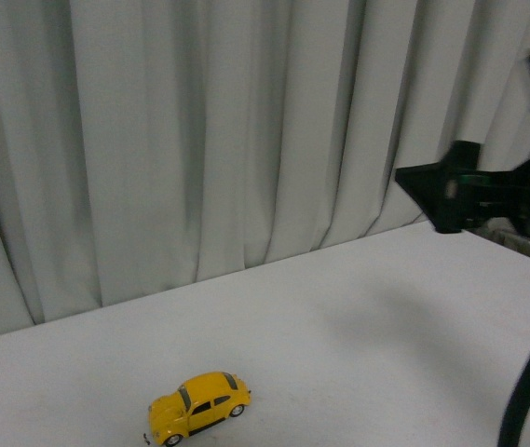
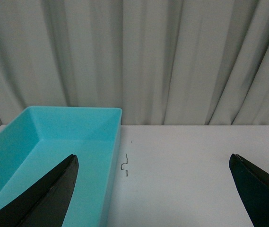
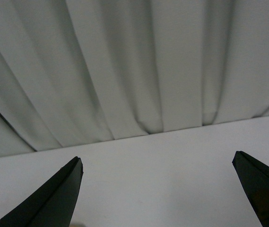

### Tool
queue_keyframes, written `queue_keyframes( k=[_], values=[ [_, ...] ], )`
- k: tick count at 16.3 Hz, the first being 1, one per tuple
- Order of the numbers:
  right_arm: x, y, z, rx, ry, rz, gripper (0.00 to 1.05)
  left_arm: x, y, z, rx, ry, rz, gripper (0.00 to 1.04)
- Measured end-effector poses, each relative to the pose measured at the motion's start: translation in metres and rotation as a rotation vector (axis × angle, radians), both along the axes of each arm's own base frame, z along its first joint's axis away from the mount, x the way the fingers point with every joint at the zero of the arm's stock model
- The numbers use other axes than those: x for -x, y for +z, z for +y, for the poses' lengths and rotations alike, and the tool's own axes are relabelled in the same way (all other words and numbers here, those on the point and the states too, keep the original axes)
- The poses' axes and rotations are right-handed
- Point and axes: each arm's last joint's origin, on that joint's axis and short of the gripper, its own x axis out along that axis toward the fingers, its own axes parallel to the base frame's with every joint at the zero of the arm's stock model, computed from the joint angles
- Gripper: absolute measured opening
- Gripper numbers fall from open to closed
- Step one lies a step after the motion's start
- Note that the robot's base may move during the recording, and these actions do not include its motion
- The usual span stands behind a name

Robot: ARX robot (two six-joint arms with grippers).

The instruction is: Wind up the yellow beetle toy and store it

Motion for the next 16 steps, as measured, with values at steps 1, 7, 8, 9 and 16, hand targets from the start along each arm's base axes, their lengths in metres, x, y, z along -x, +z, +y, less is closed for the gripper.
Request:
queue_keyframes(
  k=[1, 7, 8, 9, 16],
  values=[
    [-0.030, -0.004, 0.005, 0.023, 0.055, 0.010, 0.98, 0.000, 0.000, 0.000, 0.000, 0.000, 0.000, 0.98],
    [-0.162, -0.034, 0.046, 0.181, 0.696, -0.004, 0.98, 0.000, 0.000, 0.000, 0.000, 0.000, 0.000, 0.98],
    [-0.169, -0.038, 0.049, 0.201, 0.795, 0.015, 0.98, 0.000, 0.000, 0.000, 0.000, 0.000, 0.000, 0.98],
    [-0.172, -0.042, 0.053, 0.235, 0.893, 0.031, 0.98, 0.000, 0.000, 0.000, 0.000, 0.000, 0.000, 0.98],
    [-0.183, -0.096, 0.077, 0.523, 1.324, 0.169, 0.98, 0.000, 0.000, 0.000, 0.000, 0.000, 0.000, 0.98]
  ],
)
